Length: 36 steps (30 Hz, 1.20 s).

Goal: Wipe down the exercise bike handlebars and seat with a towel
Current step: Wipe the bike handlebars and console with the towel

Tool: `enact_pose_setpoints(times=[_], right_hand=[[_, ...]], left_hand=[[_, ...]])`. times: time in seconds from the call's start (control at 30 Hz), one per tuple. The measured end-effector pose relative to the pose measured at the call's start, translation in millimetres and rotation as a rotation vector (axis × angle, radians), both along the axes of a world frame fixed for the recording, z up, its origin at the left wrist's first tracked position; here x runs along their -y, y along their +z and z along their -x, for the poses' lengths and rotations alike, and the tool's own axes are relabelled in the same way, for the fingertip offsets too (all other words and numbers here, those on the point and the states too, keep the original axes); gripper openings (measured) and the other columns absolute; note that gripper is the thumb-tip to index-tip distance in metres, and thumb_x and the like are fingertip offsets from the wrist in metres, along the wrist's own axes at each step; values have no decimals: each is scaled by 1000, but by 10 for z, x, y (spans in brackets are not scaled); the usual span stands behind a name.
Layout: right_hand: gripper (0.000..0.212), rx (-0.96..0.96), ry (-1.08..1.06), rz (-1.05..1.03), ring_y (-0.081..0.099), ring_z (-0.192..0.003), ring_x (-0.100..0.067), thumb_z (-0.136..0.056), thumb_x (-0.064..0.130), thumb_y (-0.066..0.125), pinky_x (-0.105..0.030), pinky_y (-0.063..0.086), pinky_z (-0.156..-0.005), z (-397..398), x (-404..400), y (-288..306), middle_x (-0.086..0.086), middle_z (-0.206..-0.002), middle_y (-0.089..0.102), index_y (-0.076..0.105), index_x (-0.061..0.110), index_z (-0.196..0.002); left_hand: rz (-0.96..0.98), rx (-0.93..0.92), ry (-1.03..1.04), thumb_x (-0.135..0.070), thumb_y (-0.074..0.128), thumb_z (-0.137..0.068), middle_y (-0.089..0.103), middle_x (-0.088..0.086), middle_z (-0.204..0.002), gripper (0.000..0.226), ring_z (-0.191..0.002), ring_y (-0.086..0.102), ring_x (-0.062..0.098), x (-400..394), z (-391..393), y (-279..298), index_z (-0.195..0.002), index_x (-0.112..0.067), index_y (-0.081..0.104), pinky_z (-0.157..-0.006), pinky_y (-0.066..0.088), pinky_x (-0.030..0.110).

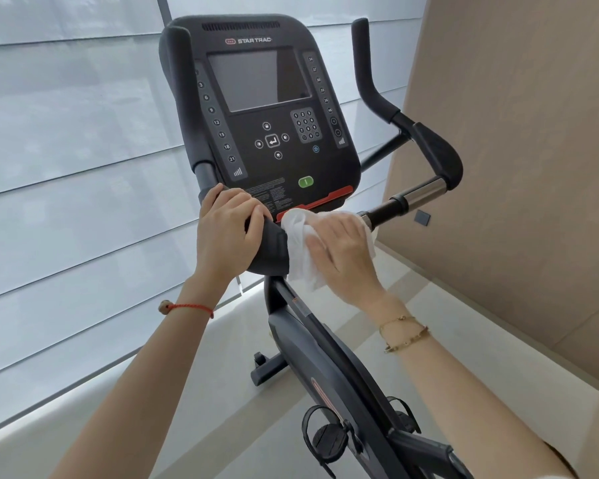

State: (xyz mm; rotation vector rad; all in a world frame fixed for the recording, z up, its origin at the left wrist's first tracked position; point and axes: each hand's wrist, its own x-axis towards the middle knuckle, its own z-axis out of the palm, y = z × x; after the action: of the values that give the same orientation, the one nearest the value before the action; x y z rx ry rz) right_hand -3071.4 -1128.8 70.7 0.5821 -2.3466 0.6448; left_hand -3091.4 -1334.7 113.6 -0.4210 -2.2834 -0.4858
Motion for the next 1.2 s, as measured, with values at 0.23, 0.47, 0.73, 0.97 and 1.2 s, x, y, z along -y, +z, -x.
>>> enact_pose_setpoints(times=[0.23, 0.47, 0.73, 0.97, 1.2], right_hand=[[39, 151, -57, 44, 49, -92, -14, -105, 44, 31, -35, 35, -98, 427, -630, 138, 2, -93, 59, 59, 16, -103], [45, 179, -138, -15, 53, -85, -18, -98, 44, 25, -36, 35, -92, 415, -358, 210, 1, -84, 62, 61, 18, -92], [35, 238, 55, 268, 46, -105, -4, -96, 50, 45, -40, 36, -108, 137, -217, 81, 15, -110, 55, 56, 25, -119], [34, 311, 13, 360, 54, -100, -10, -98, 54, 38, -45, 48, -97, 45, 109, 218, 16, -99, 56, 50, 30, -119], [30, 149, -74, 69, 50, -98, -14, -102, 43, 32, -37, 46, -91, 3, 1011, 489, -2, -118, 49, 41, 24, -123]], left_hand=[[13, 3, -21, -20, 35, -95, 67, -8, -88, 37, -100, 57, 14, 21, 4, 2, -76, -21, 67, -112, 29, 38], [-19, 12, -15, -21, 36, -94, 68, -8, -87, 37, -98, 57, 14, 5, -5, 11, -74, -22, 66, -110, 31, 39], [-79, 128, -187, -23, 39, -97, 67, -12, -109, 28, -110, 55, 8, 137, -2, 83, -101, -24, 68, -112, 29, 38], [-113, 61, -223, -17, 44, -97, 66, -1, -114, 26, -116, 50, 16, 570, 248, 302, -110, -15, 68, -105, 39, 34], [33, 45, -288, -20, 37, -101, 68, -3, -102, 36, -114, 51, 20, 828, 613, 160, -92, -12, 71, -110, 30, 52]])
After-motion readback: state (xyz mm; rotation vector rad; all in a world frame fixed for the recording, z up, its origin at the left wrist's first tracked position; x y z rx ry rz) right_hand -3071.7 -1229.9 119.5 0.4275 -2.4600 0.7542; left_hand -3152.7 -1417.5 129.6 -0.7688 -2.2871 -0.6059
